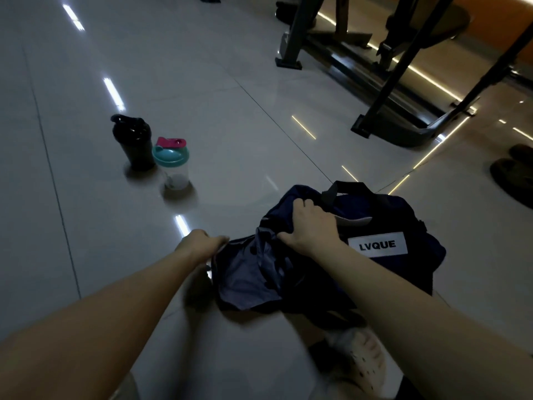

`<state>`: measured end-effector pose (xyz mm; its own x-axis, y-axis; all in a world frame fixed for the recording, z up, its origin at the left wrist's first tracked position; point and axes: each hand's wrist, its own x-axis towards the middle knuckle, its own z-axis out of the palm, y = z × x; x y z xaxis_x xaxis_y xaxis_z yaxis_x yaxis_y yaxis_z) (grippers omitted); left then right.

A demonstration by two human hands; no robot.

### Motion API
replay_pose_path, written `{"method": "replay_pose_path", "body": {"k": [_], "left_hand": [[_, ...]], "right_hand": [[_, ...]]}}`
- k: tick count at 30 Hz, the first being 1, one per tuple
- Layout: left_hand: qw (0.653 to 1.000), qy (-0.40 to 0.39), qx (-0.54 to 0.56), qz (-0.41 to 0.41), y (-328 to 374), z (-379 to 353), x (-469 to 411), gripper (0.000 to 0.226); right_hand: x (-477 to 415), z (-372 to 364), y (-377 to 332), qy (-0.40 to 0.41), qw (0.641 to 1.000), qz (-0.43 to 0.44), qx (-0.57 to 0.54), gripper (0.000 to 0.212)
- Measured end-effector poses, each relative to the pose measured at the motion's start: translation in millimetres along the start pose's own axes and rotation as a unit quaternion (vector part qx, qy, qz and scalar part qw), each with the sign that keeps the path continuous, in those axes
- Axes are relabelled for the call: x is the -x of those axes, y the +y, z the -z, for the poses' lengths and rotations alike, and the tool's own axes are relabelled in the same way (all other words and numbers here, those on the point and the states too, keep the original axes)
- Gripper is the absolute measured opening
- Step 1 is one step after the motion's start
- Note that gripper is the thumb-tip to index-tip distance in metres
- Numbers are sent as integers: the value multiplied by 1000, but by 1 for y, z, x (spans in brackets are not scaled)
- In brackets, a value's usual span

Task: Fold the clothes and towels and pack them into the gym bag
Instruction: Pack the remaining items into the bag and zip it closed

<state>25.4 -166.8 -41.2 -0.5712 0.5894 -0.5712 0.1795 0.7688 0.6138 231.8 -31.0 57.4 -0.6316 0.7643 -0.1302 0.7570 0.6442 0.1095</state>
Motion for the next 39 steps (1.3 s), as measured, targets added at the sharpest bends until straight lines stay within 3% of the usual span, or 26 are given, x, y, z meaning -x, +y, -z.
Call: {"method": "replay_pose_path", "body": {"k": [5, 8, 10, 14, 17, 21, 24, 28, 31, 35, 39], "left_hand": [[970, 176, -152, -71, 34, 63, -33, 43], [911, 301, -246, -140, 50, 89, -59, 57], [884, 335, -282, -165, 58, 103, -80, 78], [910, 254, -308, -108, 69, 121, -120, 116], [924, 228, -291, -96, 76, 125, -134, 122], [924, 273, -253, -87, 79, 129, -140, 97], [944, 236, -221, -62, 83, 127, -130, 83], [936, 223, -233, -139, 97, 113, -89, 83], [945, 150, -197, -213, 111, 91, -43, 82], [948, 43, -150, -279, 99, 48, 3, 82], [940, 0, -135, -313, 74, 11, 19, 93]], "right_hand": [[-39, -5, -22, 61, 994, 69, 50, 71], [-62, -5, -24, 7, 991, 65, 118, 85], [-71, -8, -27, -42, 986, 42, 157, 84], [-78, -15, -25, -64, 988, 17, 143, 44], [-81, -15, -21, -45, 994, 32, 94, 14], [-83, -11, -17, -43, 996, 44, 62, 26], [-83, -6, -13, -48, 996, 54, 45, 17], [-80, 4, -5, -65, 996, 58, 6, 28], [-75, 7, 1, -46, 997, 54, -7, 20], [-72, 2, 6, 27, 998, 29, 58, 26], [-68, 5, 6, 42, 998, 42, 9, 15]]}}
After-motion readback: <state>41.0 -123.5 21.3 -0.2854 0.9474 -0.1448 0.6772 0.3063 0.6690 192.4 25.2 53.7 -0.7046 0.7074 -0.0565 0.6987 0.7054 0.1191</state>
